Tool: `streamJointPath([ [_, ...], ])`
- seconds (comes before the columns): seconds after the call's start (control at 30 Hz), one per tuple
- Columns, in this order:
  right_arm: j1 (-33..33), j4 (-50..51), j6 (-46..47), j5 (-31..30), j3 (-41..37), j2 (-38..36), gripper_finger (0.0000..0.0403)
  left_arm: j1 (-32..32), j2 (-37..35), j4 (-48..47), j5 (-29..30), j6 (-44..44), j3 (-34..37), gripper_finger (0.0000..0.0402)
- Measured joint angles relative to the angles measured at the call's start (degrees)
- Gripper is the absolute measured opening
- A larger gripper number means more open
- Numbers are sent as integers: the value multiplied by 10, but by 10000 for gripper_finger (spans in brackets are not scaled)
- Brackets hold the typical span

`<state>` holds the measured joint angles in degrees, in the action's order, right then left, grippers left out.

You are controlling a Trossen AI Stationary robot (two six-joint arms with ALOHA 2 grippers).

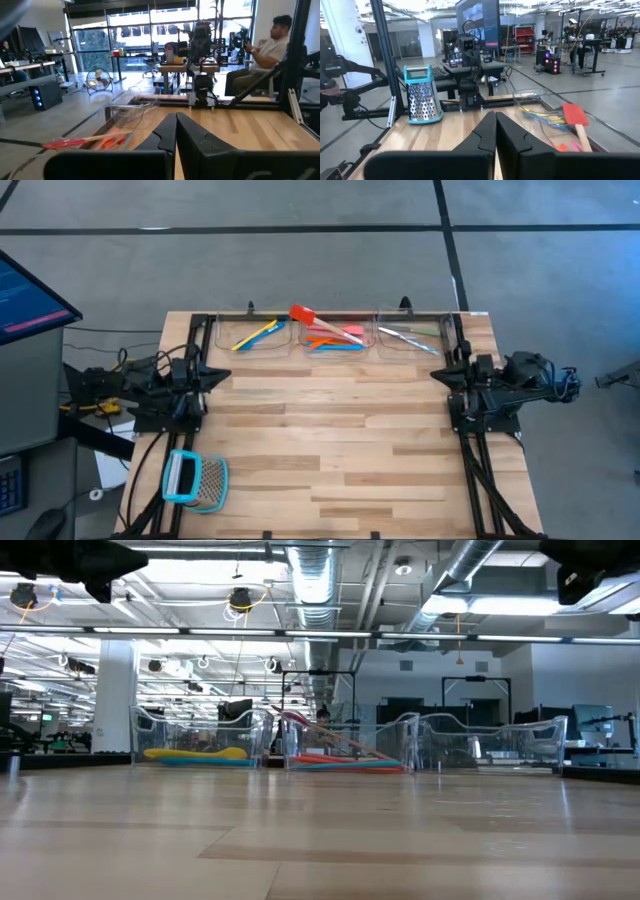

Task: Pick & Place Kitchen Items
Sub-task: Return to Home Position

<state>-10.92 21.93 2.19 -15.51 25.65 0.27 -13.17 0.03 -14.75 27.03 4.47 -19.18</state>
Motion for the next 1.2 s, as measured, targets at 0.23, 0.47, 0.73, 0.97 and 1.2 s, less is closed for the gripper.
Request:
streamJointPath([
  [0.23, 0, -10, -8, 0, -13, -1, 0, 0, 0, -8, 1, -11, 5, 3],
  [0.47, 1, -89, -22, 0, -96, 0, 0, 0, 0, -4, 1, -50, 53, 3],
  [0.73, 1, -184, -1, 2, -199, -1, 0, 0, 0, 79, 1, -63, 154, 3],
  [0.97, 1, -244, -3, 29, -250, 6, 0, 0, 15, 132, -16, -51, 169, 3],
  [1.2, 0, -222, -7, 149, -250, 6, 0, 0, 15, 132, -18, -60, 169, 3],
])
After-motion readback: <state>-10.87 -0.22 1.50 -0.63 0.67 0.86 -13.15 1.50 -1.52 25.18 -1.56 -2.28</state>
